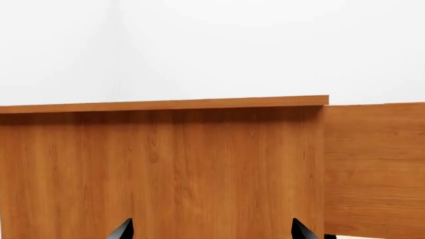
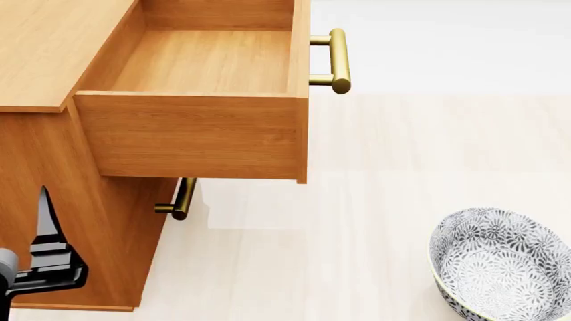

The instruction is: Put the ketchup in the top drawer of the cabinet.

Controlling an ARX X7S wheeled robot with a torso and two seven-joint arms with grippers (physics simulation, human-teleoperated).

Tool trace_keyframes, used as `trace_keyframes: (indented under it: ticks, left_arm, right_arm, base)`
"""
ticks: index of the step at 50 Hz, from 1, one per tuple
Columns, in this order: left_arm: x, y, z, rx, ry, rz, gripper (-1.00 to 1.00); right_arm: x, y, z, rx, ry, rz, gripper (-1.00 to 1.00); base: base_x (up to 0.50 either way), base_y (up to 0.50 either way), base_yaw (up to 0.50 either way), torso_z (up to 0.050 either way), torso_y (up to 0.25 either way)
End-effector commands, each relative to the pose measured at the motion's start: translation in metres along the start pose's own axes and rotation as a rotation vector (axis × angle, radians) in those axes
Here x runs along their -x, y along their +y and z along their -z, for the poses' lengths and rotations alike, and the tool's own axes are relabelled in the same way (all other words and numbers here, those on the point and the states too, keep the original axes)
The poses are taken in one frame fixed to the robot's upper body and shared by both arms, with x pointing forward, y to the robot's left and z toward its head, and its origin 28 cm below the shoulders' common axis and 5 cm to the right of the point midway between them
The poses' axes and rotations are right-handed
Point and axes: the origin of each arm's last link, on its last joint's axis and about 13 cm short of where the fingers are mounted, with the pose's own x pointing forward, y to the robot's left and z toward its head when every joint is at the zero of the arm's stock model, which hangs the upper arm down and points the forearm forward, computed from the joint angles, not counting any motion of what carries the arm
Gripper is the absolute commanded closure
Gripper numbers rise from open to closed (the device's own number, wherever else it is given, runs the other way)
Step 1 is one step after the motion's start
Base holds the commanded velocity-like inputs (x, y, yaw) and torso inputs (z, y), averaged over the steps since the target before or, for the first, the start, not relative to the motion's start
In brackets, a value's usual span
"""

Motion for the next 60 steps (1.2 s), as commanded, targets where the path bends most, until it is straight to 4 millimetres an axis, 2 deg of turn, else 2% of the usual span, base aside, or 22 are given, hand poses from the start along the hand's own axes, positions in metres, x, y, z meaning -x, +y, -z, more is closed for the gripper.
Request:
trace_keyframes:
  ticks: [1,8,16,31,46,60]
  left_arm:
    - [0.0,0.001,0.001,0.002,0.0,-0.003,-1.0]
    - [0.0,0.001,0.002,0.003,0.002,-0.005,-1.0]
    - [0.0,0.002,0.002,0.002,0.005,-0.004,-1.0]
    - [0.0,0.002,0.001,0.004,0.002,-0.007,-1.0]
    - [0.002,0.003,0.0,0.007,0.002,-0.012,-1.0]
    - [0.003,0.003,0.0,0.011,0.003,-0.014,-1.0]
  right_arm:
    - [-0.01,0.005,-0.031,0.051,-0.015,0.02,1.0]
    - [-0.02,0.006,-0.057,0.062,-0.066,0.016,1.0]
    - [-0.034,0.011,-0.076,0.065,-0.12,0.011,1.0]
    - [-0.065,0.027,-0.105,0.061,-0.186,-0.038,1.0]
    - [-0.09,0.041,-0.124,0.063,-0.214,-0.088,1.0]
    - [-0.118,0.064,-0.161,0.065,-0.283,-0.175,1.0]
  base:
    - [0.0,0.0,0.0,0.0,0.0]
    - [0.0,0.0,0.0,0.0,0.0]
    - [0.0,0.0,0.0,0.0,0.001]
    - [0.0,0.0,0.0,0.0,0.0]
    - [0.0,0.0,0.0,0.0,0.0]
    - [0.0,0.0,0.0,0.0,0.001]
